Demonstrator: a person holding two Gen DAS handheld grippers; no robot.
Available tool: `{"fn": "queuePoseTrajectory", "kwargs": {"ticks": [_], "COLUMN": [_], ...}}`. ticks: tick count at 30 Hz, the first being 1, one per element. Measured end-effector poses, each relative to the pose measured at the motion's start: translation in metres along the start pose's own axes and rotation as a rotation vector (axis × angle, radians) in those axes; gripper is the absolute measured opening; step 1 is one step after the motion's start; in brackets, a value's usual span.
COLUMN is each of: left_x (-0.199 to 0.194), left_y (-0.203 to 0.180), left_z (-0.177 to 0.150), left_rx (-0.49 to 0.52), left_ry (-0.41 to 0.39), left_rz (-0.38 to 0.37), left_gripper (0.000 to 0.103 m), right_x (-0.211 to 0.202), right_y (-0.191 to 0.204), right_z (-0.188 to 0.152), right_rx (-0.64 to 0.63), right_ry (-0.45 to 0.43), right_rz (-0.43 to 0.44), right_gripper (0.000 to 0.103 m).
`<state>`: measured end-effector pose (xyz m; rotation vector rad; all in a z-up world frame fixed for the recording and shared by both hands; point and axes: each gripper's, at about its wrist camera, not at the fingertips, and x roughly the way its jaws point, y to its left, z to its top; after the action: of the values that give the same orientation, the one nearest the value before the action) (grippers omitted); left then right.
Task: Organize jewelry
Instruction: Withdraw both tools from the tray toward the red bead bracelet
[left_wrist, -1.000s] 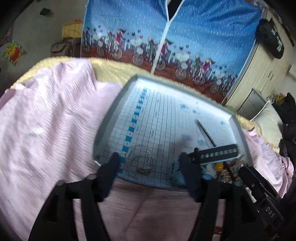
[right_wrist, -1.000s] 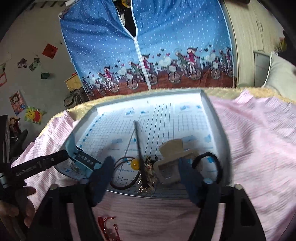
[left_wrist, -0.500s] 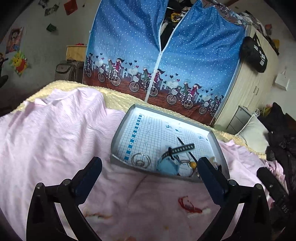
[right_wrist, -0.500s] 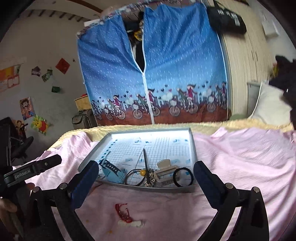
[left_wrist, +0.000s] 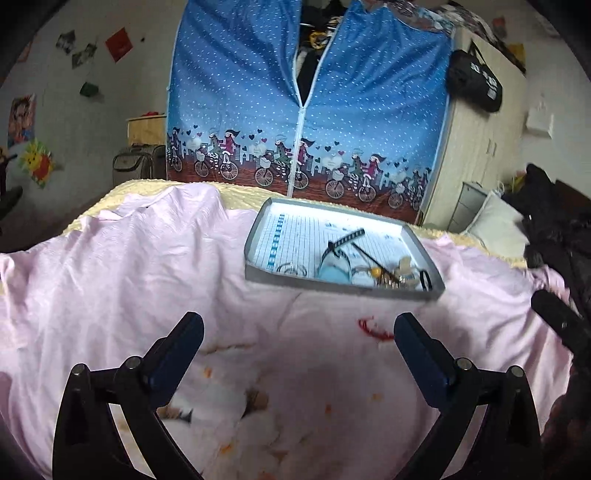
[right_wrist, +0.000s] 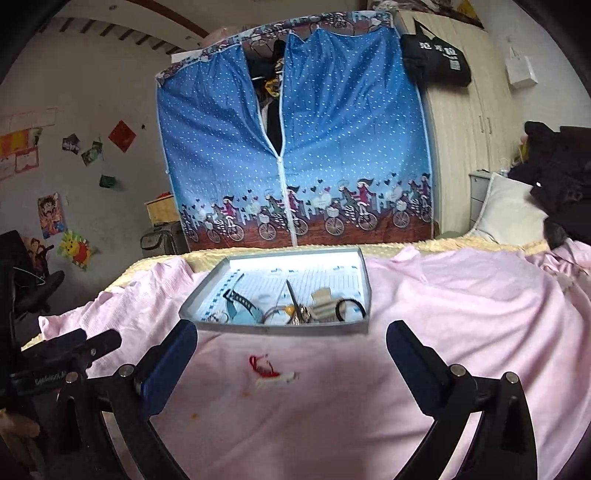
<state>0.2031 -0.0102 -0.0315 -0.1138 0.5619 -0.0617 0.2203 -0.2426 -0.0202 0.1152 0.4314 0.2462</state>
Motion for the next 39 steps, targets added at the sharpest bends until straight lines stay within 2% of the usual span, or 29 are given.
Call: {"fn": "queuePoseTrajectory", "kwargs": {"ticks": [5,12,21,29,34,39], "left_x": [-0.012,-0.023,-0.021,-0.004,0.009,0.039], "left_y": [0.006,0.013,0.032,0.045,0.044,0.032], "left_z": [-0.021,-0.033,-0.043,-0.048,-0.05,-0.043], "left_rx": [0.033,0.028,0.035,0.02,0.062,0.114], "left_ry": [0.004,0.011,0.034,0.091,0.151,0.191], "left_rz": [0.034,-0.008,-0.016,-0.025,-0.049,-0.069], "left_gripper": [0.101,0.101,0.101,0.101,0.101,0.101], "right_x": [-0.011,-0.007,0.015,0.031,0.057,0.089], "right_y": [0.005,0.014,0.036,0.039,0.031,0.011], "right_z": [-0.02,-0.042,-0.058,-0.065,-0.064,-0.048], "right_rx": [0.033,0.047,-0.062,-0.081,-0.064,-0.127], "right_ry": [0.054,0.165,0.258,0.324,0.428,0.476], "right_rz": [-0.04,-0.084,-0.117,-0.127,-0.046,-0.027], "right_gripper": [0.103,0.103,0.103,0.103,0.103,0.103]}}
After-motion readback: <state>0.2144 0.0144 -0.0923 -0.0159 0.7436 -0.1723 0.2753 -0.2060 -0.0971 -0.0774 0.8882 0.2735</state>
